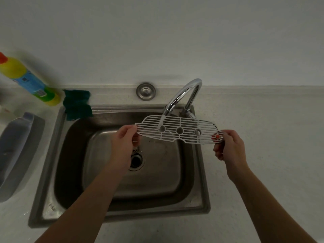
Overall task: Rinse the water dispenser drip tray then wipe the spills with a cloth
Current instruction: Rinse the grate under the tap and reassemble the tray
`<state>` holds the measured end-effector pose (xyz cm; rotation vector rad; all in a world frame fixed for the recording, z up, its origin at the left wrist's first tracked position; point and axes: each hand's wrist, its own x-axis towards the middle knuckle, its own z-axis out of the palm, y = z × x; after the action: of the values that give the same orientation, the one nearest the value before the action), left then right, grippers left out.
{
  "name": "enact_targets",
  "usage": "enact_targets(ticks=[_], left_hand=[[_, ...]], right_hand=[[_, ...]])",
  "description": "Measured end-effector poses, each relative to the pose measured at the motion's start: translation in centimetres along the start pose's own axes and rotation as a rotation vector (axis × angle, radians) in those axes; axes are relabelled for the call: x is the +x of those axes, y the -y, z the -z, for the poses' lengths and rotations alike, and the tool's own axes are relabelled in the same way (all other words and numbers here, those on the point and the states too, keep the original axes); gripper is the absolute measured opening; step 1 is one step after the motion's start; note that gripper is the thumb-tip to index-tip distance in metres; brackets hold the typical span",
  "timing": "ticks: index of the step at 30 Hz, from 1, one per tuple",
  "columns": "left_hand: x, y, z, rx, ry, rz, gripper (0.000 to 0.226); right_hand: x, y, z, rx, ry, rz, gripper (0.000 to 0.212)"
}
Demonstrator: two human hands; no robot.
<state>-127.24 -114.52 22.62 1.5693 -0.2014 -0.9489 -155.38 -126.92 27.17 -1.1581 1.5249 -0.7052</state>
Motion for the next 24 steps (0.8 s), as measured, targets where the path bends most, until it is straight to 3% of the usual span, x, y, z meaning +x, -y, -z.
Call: enact_targets(ticks=[8, 15, 24], left_hand=[[-4.0, 2.9, -0.6, -0.005, 0.021, 0.100, 0.022], [-2.4, 1.2, -2.7, -0.012, 0.082, 0.066, 0.021], [-1.0, 0.6, -0.5, 0.023, 0.043, 0.008, 0.018]], right_hand=[[-2.1, -3.6, 2.5, 0.008, -0.094, -0.065, 0.028], [-0.3, -1.6, 2.9, 0.030, -0.140, -0.002, 0.028], [-0.3, -1.2, 0.6, 0.034, -0.058, 0.031, 0.028]])
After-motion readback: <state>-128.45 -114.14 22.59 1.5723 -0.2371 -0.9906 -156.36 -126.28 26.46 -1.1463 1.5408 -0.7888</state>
